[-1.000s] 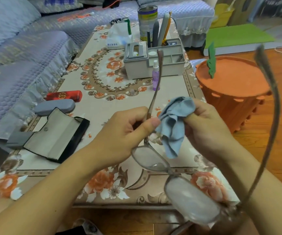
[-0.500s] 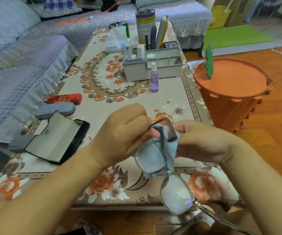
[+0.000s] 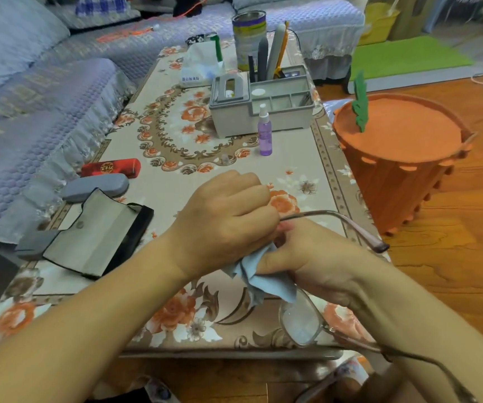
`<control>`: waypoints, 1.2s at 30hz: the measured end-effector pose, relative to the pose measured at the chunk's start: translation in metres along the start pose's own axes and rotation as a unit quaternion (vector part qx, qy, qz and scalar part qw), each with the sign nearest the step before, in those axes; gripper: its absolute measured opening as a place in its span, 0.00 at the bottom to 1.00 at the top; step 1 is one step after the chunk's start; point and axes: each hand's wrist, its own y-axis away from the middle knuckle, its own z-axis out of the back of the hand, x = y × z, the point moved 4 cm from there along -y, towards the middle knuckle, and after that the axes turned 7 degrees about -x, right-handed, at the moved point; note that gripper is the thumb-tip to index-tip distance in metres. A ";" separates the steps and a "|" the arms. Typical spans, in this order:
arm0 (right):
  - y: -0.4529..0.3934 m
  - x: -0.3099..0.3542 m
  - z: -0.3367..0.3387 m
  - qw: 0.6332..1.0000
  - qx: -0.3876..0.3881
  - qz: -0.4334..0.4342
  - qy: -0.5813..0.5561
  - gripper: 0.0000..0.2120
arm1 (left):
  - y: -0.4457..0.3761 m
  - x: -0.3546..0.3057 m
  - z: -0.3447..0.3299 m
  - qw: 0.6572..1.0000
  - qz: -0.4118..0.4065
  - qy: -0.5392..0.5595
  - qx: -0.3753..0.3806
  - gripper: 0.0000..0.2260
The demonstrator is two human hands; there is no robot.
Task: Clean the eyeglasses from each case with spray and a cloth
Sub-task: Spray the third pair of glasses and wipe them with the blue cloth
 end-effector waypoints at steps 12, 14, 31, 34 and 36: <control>-0.003 0.000 0.018 0.994 -0.066 -0.052 -0.067 0.09 | 0.019 0.017 -0.001 0.890 0.357 0.260 0.112 0.12; -0.004 0.000 0.026 0.992 -0.077 -0.062 -0.081 0.09 | 0.038 0.018 0.006 0.830 0.467 0.301 0.050 0.07; -0.018 -0.001 0.021 0.976 -0.120 0.022 -0.181 0.20 | 0.084 -0.045 -0.034 0.284 0.650 0.704 -0.032 0.29; -0.017 -0.004 0.020 0.977 -0.136 0.024 -0.165 0.17 | 0.085 -0.049 -0.037 0.255 0.638 0.726 -0.023 0.28; -0.018 -0.005 0.022 0.976 -0.149 0.016 -0.158 0.16 | 0.083 -0.050 -0.038 0.240 0.628 0.740 -0.026 0.27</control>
